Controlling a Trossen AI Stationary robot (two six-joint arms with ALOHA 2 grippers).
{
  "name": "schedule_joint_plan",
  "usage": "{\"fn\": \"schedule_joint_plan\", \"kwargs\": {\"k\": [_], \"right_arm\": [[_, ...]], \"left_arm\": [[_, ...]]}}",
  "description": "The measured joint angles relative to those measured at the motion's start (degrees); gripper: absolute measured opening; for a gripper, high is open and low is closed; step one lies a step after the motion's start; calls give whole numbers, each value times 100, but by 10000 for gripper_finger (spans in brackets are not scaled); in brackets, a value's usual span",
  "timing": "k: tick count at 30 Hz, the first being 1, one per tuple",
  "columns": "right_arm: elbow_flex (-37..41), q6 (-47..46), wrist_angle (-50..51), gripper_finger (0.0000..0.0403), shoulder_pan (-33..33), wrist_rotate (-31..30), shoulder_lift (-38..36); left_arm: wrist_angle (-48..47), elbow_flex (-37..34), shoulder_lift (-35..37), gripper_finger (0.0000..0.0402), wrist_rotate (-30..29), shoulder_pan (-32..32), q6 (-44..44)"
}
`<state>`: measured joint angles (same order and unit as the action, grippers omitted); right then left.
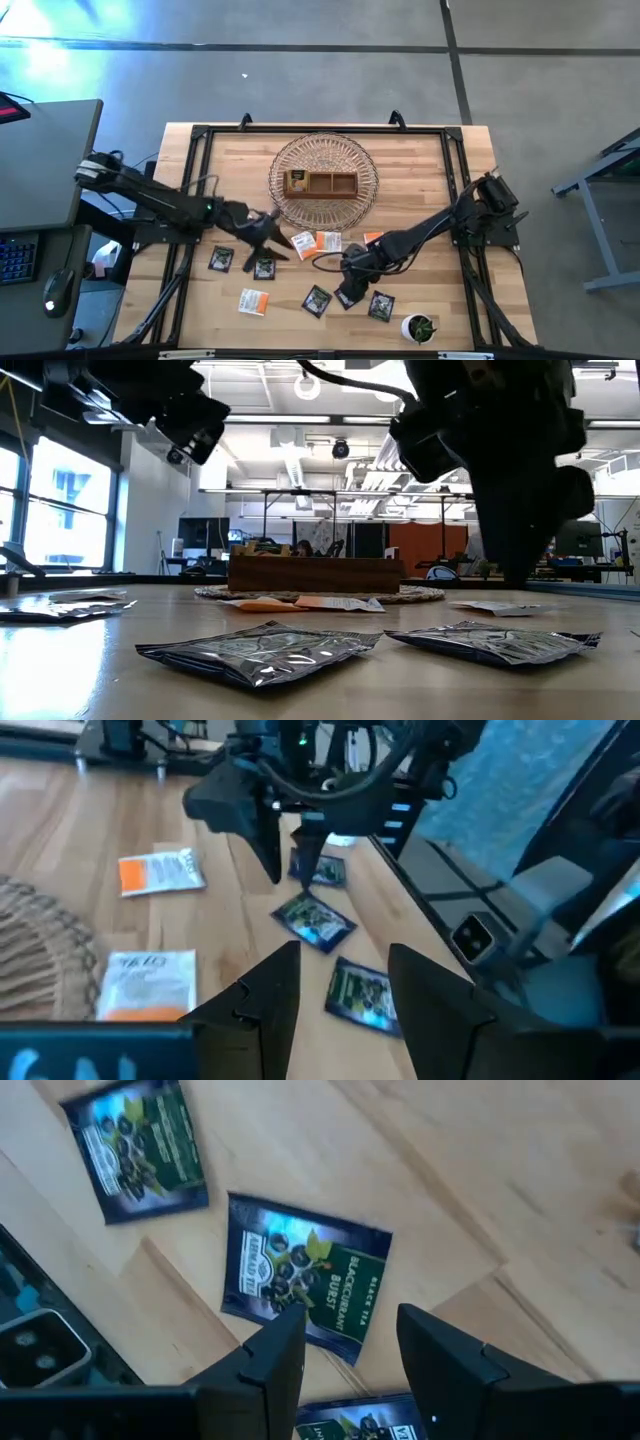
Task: Pick & Place Tea
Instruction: Put the black tea bag into the middle section of the wooden organizer
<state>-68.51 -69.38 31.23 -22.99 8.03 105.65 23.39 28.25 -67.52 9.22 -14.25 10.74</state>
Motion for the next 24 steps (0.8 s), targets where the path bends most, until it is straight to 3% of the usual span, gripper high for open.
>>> {"fn": "schedule_joint_plan", "kwargs": {"k": [3, 6, 11, 19, 24], "right_arm": [[0, -57, -29, 156, -73, 3, 109], [0, -190, -48, 156, -166, 16, 238], [0, -428, -30, 156, -226, 242, 410], [-13, -378, -75, 156, -214, 152, 521], [-4, -134, -41, 156, -177, 257, 514]], "left_arm": [[774, -1, -660, 152, -417, -252, 138], [1455, 91, -1364, 152, -380, -410, 354], [1450, 918, -2384, 152, -733, -927, 193], [-1180, 3037, -3828, 152, -1435, -1391, 295], [-2084, 3704, -4181, 152, -1512, -1400, 247]]}}
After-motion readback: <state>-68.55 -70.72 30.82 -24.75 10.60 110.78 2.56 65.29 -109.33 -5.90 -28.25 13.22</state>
